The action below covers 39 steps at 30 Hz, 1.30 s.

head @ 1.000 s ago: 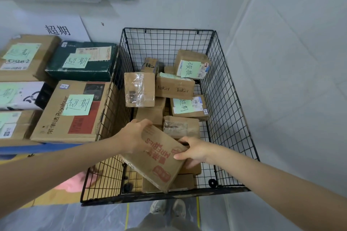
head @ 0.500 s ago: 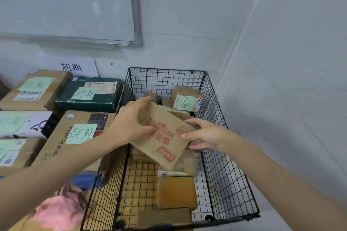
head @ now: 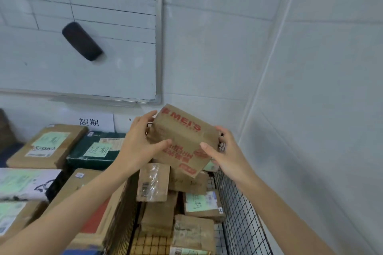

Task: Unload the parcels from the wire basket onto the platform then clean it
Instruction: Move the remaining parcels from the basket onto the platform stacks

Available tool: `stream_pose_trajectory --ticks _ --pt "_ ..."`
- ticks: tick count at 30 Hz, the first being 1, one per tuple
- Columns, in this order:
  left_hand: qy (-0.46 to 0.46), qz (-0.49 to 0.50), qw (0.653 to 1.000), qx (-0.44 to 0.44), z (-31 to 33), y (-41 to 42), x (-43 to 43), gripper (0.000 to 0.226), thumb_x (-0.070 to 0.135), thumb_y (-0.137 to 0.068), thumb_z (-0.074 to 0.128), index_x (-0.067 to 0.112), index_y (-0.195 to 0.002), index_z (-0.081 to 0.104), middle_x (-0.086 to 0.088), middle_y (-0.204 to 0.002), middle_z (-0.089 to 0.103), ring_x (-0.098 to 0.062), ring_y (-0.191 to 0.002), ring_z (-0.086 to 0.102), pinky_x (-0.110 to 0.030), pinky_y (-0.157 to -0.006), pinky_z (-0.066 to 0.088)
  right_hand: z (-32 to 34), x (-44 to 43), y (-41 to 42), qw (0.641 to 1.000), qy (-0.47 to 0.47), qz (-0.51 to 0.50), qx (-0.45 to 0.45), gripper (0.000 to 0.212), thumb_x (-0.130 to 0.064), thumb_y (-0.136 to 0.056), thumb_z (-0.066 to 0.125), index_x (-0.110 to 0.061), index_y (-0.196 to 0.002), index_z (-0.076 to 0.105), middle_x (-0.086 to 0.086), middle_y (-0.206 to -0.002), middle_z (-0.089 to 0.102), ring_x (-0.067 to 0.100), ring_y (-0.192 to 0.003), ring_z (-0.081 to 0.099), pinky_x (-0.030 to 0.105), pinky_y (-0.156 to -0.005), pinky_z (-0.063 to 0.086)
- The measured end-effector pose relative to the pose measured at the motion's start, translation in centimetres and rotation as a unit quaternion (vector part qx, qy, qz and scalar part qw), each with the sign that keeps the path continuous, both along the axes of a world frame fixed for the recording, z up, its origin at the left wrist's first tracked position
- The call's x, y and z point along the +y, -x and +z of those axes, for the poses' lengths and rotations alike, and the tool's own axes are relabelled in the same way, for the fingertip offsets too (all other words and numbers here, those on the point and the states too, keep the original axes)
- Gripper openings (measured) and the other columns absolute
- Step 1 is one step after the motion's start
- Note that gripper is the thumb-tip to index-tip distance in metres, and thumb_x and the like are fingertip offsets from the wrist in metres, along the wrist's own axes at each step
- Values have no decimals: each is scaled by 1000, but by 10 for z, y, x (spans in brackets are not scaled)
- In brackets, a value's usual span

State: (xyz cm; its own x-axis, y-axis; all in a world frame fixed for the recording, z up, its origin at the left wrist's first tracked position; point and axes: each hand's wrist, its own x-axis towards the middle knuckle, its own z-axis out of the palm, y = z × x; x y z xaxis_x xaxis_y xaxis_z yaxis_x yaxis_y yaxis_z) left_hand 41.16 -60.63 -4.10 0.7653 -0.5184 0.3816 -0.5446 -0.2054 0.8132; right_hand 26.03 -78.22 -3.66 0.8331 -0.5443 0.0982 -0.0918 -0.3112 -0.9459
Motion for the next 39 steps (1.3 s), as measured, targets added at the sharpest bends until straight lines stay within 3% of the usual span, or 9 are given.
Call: stream_pose_trajectory --ticks 6,9,14,18,23,27,31,35,39 --pt "33 7 999 26 7 -1 -4 82 25 -78 81 22 -148 39 4 -120 45 -7 -107 51 -29 -97 46 0 -6 -7 996 17 -71 -51 79 -30 -86 75 -39 -149 27 -10 -136 41 5 -117 52 41 -102 51" --pt "39 3 999 20 10 1 -7 78 23 -78 81 26 -146 42 4 -115 44 -4 -105 50 -25 -94 45 5 -8 -6 994 36 -86 -61 90 -27 -84 77 -35 -154 21 -10 -136 37 -3 -108 50 39 -101 50" --pt "70 -9 997 22 10 5 -8 63 19 -78 81 33 -128 45 3 -125 46 -4 -106 52 -16 -84 47 6 -15 -5 993 54 -76 -72 91 -17 -79 82 -34 -152 29 -13 -145 34 8 -124 46 47 -102 50" --pt "77 -32 995 51 13 6 -9 62 18 -76 82 26 -124 44 18 -123 52 -6 -111 54 -32 -97 49 9 -17 -2 994 16 -45 -99 81 -4 -82 77 -38 -142 34 -27 -128 45 -7 -113 48 28 -97 52" --pt "95 -37 992 75 15 6 -12 81 18 -73 83 26 -137 35 22 -120 48 -13 -116 52 -35 -101 45 11 -18 2 990 -24 -26 -135 70 -3 -81 76 -38 -129 39 -24 -130 44 2 -124 47 7 -80 50" --pt "91 -35 993 69 16 7 -12 92 25 -73 82 31 -148 29 7 -129 45 -13 -118 49 -35 -100 45 15 -17 4 989 -24 -28 -143 81 -12 -80 79 -41 -139 32 -22 -132 42 -4 -115 51 11 -81 52" --pt "86 -37 994 58 19 11 -12 85 42 -64 78 42 -137 34 7 -128 40 -10 -117 48 -36 -102 45 20 -16 4 989 -18 -39 -139 94 -24 -77 80 -39 -151 23 -17 -134 43 -1 -118 51 8 -77 50" --pt "111 -48 990 72 19 13 -10 81 45 -64 77 40 -133 36 10 -135 43 -6 -115 51 -25 -94 45 24 -16 4 986 -16 -40 -162 61 -21 -84 74 -37 -133 42 -10 -137 42 -6 -114 51 3 -70 48" --pt "131 -63 986 84 21 18 -8 79 41 -64 77 36 -132 36 29 -127 46 -3 -112 55 -12 -71 48 23 -18 3 985 8 -49 -167 55 -44 -81 69 -53 -128 43 -11 -142 41 5 -133 42 15 -89 44"
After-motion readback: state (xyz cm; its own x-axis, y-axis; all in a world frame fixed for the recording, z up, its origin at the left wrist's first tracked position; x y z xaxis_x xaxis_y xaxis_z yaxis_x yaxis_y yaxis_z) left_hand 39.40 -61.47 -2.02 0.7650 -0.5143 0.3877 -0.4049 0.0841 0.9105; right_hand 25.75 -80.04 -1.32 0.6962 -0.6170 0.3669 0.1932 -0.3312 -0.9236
